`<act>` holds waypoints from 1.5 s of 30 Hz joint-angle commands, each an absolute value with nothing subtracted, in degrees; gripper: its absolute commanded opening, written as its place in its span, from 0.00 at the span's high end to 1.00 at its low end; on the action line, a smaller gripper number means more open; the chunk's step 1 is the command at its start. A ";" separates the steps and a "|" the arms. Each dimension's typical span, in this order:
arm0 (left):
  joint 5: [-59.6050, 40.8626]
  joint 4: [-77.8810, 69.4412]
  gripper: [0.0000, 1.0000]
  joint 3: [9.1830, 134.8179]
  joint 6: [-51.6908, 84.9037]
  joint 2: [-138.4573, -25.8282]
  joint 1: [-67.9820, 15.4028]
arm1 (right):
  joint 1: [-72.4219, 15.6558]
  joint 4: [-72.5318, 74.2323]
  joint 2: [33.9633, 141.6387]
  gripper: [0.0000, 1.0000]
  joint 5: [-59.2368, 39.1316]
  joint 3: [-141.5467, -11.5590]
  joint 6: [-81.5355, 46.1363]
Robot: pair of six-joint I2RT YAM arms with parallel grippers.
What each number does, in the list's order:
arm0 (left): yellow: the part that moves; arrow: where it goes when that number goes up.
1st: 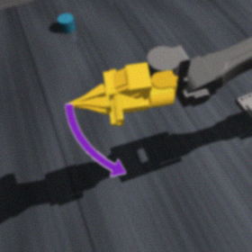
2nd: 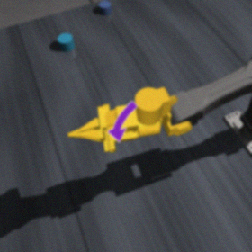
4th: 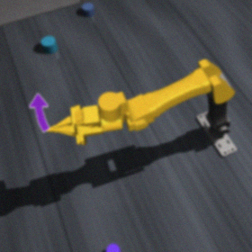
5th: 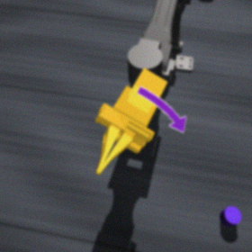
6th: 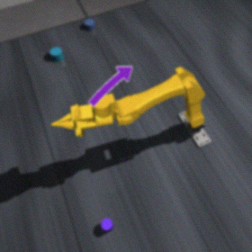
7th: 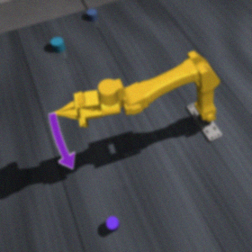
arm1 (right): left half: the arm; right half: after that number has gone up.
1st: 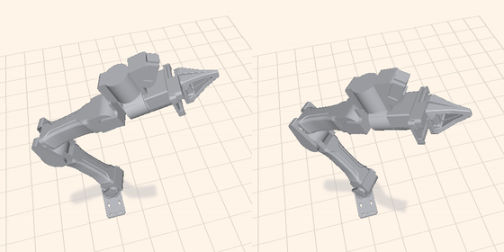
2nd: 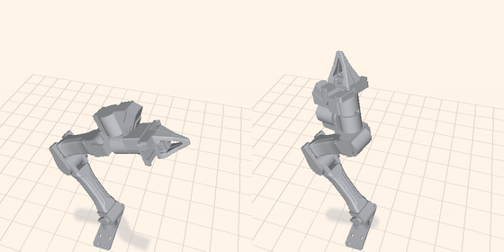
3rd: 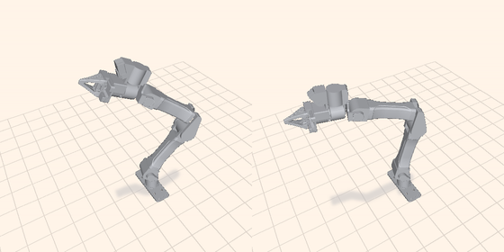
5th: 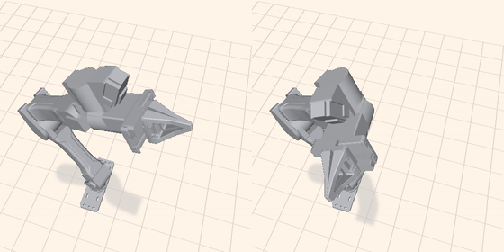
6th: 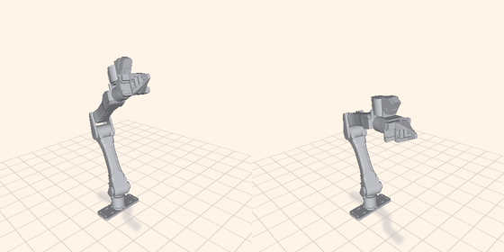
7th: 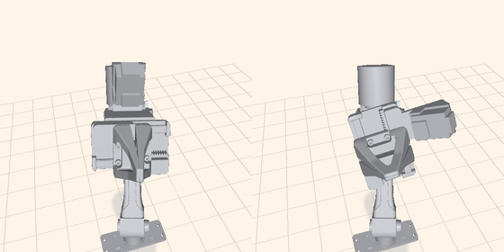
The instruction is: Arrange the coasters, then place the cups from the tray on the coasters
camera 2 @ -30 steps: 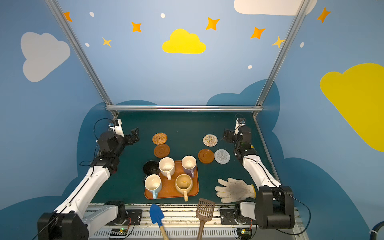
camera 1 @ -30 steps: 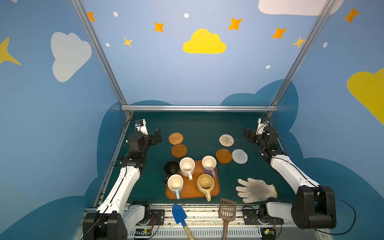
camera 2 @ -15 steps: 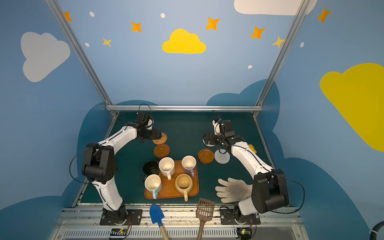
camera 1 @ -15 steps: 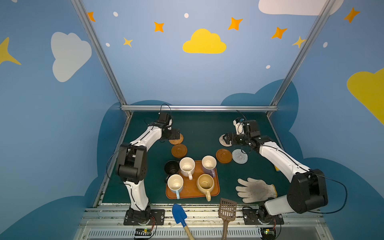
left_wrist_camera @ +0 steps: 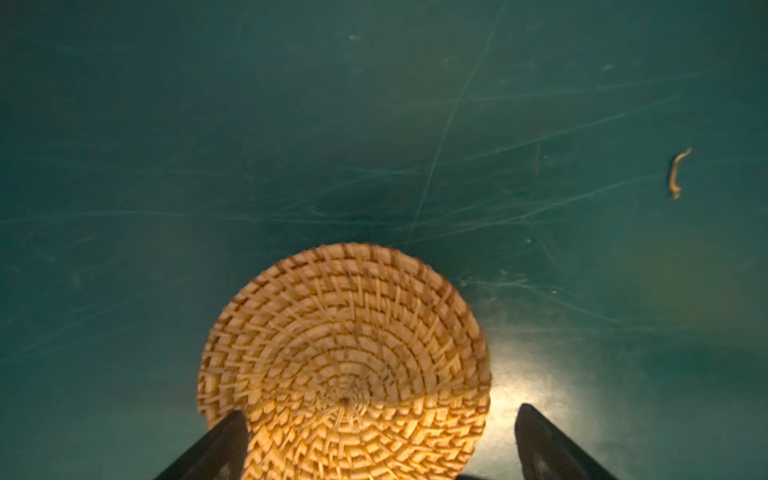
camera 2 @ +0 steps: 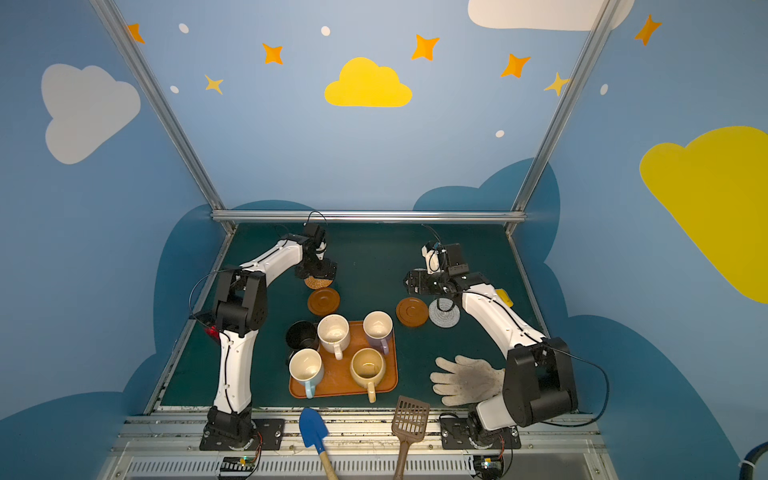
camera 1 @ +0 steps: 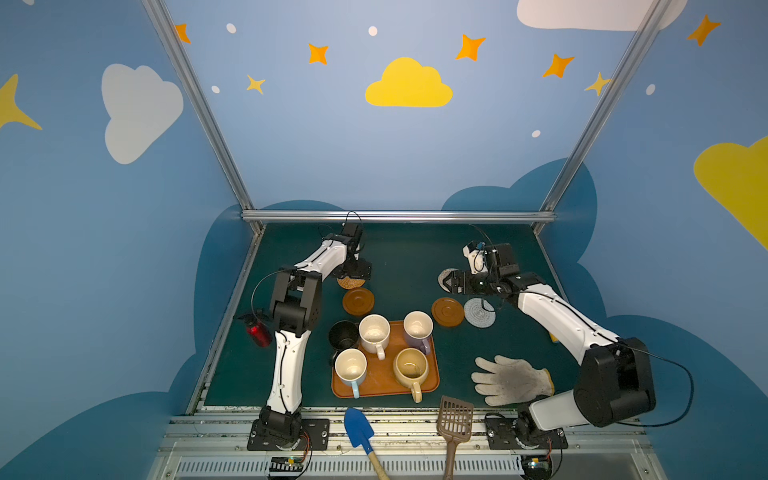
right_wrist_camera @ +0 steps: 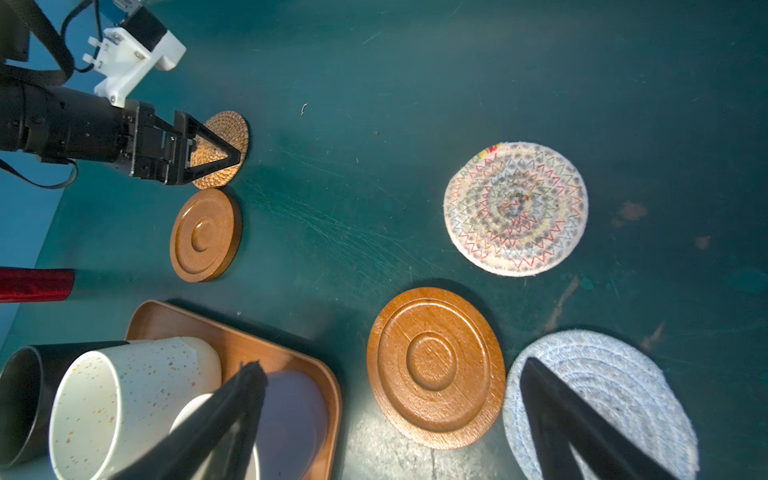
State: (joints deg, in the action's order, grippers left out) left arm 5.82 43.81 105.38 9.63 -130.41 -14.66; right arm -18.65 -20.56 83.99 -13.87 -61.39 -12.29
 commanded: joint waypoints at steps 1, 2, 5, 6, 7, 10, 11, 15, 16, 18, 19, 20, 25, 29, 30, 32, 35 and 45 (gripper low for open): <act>10.23 48.53 0.01 104.73 9.56 -130.64 -14.70 | -18.98 -21.21 84.18 0.05 -15.38 -60.82 -13.00; 10.25 48.73 0.02 104.55 9.58 -130.82 -14.40 | -18.98 -21.18 84.29 0.05 -15.41 -60.98 -13.01; 8.15 49.60 0.04 103.24 10.46 -131.02 -12.94 | -18.98 -21.54 84.89 0.05 -15.97 -61.77 -12.62; 7.89 48.97 0.04 101.99 10.89 -130.27 -12.45 | -18.98 -21.77 85.02 0.05 -16.06 -62.06 -12.43; 7.09 47.15 0.05 99.66 11.37 -128.91 -11.87 | -18.98 -21.97 85.13 0.05 -16.24 -62.37 -12.31; 5.91 46.02 0.10 96.86 11.79 -127.04 -9.72 | -18.98 -21.62 85.30 0.05 -16.73 -62.45 -12.22; 6.05 46.27 0.10 96.86 11.62 -127.06 -9.10 | -18.97 -21.58 85.38 0.05 -16.86 -62.57 -12.24; 6.11 47.63 0.15 95.94 11.39 -126.82 -7.40 | -18.98 -22.01 85.78 0.05 -17.63 -62.97 -12.04; 6.11 47.04 0.17 94.78 11.70 -126.08 -7.09 | -18.99 -22.21 85.76 0.05 -17.75 -63.02 -12.01; 4.79 46.65 0.19 93.13 12.26 -124.83 -6.50 | -18.98 -22.32 85.49 0.05 -17.86 -62.85 -11.98; 4.05 47.12 0.19 92.94 12.42 -124.05 -6.42 | -18.98 -22.14 85.22 0.05 -17.91 -62.51 -12.02; 3.26 47.88 0.19 92.98 12.40 -123.10 -6.52 | -18.98 -21.73 84.95 0.05 -17.77 -62.19 -11.99; 2.66 50.90 0.19 95.17 13.94 -117.68 -6.94 | -18.98 -22.41 84.37 0.05 -17.37 -61.94 -11.69; 4.23 50.36 0.18 100.62 12.50 -119.29 -6.37 | -18.97 -21.80 83.80 0.05 -17.14 -60.96 -11.78; 4.20 49.93 0.18 102.07 12.69 -121.03 -6.29 | -18.98 -21.87 83.83 0.05 -17.14 -60.81 -11.80; 2.69 51.56 0.18 106.46 11.23 -125.08 -6.25 | -18.98 -22.45 83.85 0.05 -17.22 -60.77 -11.56; 2.56 53.38 0.18 111.61 11.20 -130.06 -6.77 | -18.98 -23.44 83.26 0.05 -16.96 -60.78 -10.98; 5.32 56.93 0.16 125.07 10.54 -138.98 -6.58 | -18.78 -23.01 78.79 0.05 -15.81 -55.94 -10.90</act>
State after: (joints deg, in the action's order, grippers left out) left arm 4.58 54.57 121.38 11.73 -138.52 -6.74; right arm -18.65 -22.22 80.18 -16.53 -57.36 -11.51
